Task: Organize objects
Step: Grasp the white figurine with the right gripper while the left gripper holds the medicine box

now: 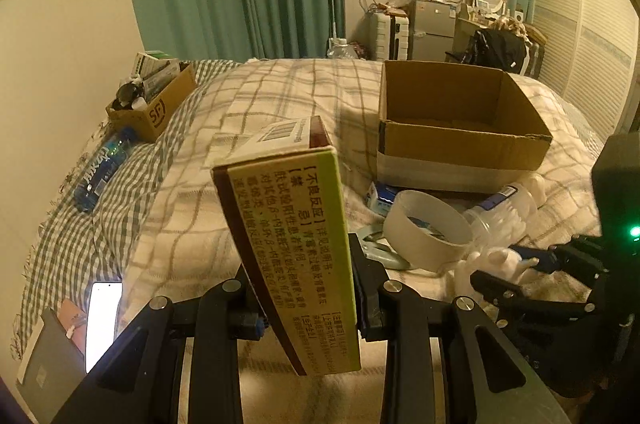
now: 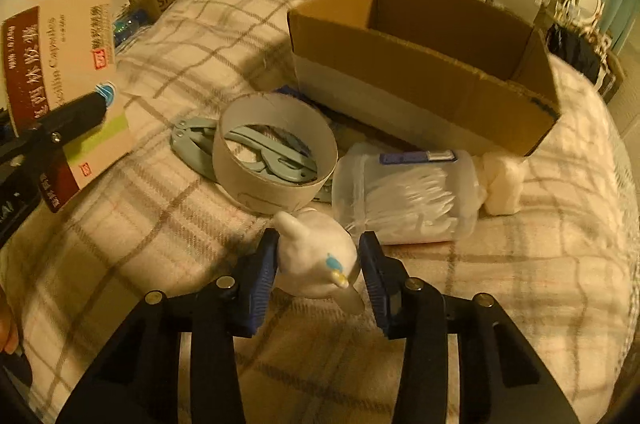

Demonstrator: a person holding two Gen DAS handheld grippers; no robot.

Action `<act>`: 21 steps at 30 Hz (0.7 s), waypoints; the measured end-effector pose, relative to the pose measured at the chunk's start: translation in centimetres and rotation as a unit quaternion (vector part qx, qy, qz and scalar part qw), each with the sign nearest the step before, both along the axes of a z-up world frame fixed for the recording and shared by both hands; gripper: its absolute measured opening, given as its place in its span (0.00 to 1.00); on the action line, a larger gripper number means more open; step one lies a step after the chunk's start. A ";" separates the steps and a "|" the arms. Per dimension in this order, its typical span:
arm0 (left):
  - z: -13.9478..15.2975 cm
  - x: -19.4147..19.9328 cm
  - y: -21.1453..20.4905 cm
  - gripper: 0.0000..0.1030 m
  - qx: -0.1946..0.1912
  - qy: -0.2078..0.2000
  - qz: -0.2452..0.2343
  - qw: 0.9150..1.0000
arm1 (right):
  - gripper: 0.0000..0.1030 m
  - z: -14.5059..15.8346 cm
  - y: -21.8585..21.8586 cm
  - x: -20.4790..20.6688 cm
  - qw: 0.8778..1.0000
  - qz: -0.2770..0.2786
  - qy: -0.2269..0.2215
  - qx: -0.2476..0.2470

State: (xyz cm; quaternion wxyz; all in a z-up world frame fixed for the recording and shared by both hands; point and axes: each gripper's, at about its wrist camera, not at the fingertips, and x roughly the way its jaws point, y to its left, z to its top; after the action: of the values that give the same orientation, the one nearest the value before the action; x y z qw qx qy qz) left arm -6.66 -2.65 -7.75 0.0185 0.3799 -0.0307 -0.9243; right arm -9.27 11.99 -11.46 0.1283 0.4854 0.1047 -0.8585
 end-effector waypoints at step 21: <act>14.6 -2.4 5.7 0.31 0.016 0.091 -0.095 0.991 | 0.39 22.5 3.9 3.2 0.958 -0.029 0.283 0.040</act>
State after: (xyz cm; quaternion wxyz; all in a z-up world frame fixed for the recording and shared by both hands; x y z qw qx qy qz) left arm -9.10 3.08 6.81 -0.0730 0.2895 -0.0501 -0.9531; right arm -6.04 15.87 11.05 0.0486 0.2301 0.1565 -0.9593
